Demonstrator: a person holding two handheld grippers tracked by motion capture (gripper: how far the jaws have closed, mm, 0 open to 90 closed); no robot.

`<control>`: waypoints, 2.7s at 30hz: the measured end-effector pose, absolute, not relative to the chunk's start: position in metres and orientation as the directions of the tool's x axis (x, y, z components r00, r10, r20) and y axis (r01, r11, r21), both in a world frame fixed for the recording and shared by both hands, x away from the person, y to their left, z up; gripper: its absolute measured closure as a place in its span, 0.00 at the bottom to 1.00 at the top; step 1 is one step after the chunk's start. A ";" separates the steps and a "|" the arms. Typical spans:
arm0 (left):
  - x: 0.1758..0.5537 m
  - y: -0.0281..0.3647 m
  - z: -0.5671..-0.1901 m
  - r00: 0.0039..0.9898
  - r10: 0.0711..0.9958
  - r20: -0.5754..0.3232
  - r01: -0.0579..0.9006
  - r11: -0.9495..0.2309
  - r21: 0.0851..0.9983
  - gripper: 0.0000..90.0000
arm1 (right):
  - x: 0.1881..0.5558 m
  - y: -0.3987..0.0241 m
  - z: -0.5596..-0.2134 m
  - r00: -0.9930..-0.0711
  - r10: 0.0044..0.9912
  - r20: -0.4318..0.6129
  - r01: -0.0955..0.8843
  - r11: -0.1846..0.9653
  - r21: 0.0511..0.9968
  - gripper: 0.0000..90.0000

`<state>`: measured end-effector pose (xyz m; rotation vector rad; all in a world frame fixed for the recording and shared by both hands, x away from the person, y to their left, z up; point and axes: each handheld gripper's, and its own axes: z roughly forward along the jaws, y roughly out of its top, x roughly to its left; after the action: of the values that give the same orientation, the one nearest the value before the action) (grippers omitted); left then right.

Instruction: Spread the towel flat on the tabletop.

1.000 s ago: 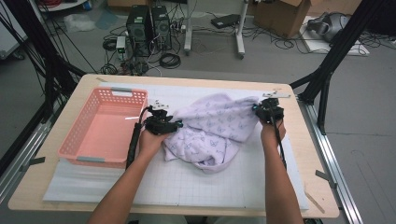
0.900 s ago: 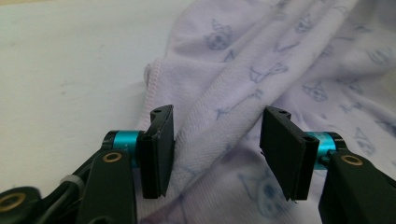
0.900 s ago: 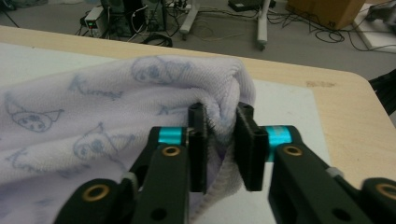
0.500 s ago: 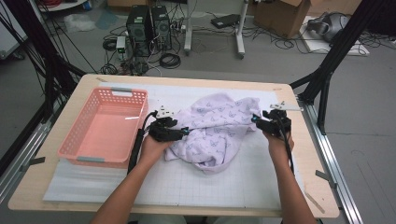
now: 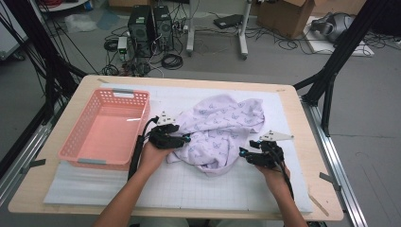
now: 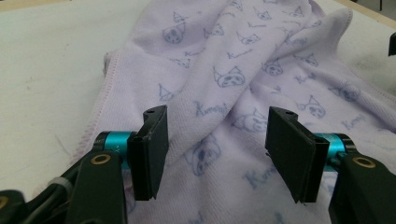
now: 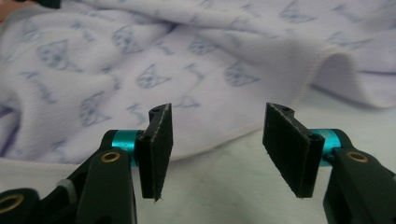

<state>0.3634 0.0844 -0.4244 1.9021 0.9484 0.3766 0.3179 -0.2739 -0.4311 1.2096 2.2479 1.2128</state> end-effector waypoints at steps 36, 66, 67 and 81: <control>0.338 0.092 -0.434 0.685 0.715 -0.141 0.451 -0.265 0.852 0.45 | 0.309 -0.355 -0.426 -0.351 0.934 -0.069 0.573 0.273 0.773 0.97; 0.328 0.061 -0.438 0.793 0.593 -0.139 0.409 -0.349 0.844 0.90 | 0.299 -0.280 -0.441 -0.725 0.688 0.013 0.476 0.487 0.732 0.92; 0.328 0.065 -0.435 0.788 0.596 -0.157 0.411 -0.319 0.854 0.90 | 0.297 -0.284 -0.440 -0.729 0.684 0.019 0.476 0.488 0.732 0.92; 0.324 0.096 -0.410 0.754 0.609 -0.246 0.403 -0.134 0.905 0.93 | 0.249 -0.346 -0.425 -0.781 0.624 0.004 0.433 0.537 0.724 0.94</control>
<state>0.3240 0.0963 -0.4102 1.7586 0.7967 0.2144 0.2491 -0.3463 -0.4249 0.8860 2.5222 1.0829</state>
